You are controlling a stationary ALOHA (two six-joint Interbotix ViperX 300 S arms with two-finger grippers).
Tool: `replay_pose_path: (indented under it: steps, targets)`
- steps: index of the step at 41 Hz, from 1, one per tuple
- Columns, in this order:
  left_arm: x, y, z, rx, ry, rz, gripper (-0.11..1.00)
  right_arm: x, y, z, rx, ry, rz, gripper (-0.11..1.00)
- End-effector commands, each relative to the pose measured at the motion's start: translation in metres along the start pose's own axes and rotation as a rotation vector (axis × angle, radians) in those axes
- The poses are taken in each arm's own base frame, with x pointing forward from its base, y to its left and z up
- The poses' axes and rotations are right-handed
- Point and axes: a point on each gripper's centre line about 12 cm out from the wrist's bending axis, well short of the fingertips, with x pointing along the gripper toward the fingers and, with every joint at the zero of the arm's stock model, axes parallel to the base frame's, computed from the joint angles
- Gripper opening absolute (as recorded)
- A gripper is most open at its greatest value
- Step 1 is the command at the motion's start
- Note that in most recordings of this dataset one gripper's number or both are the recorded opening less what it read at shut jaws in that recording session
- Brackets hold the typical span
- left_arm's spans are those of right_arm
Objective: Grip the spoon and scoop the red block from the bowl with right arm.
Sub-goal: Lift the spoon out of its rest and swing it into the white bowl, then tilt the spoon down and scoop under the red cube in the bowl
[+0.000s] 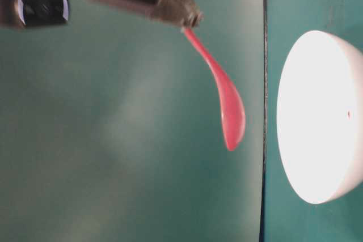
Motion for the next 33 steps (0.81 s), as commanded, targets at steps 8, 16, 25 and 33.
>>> replay_pose_path:
  steps: [8, 16, 25, 33]
  targets:
    - [0.001, -0.001, 0.01, 0.004, -0.02, 0.001, 0.0, 0.019, 0.011, 0.017, -0.044, 0.167, -0.1, 0.23]
    - [0.001, 0.0, 0.01, 0.006, -0.019, 0.001, 0.0, 0.029, 0.007, 0.018, -0.121, 0.274, -0.224, 0.23]
    - [0.001, 0.0, 0.009, 0.01, -0.016, 0.001, 0.0, 0.043, 0.001, 0.011, -0.166, 0.347, -0.294, 0.23]
    - [0.001, 0.0, 0.009, 0.015, -0.014, 0.001, 0.0, 0.055, 0.001, 0.007, -0.173, 0.368, -0.301, 0.23]
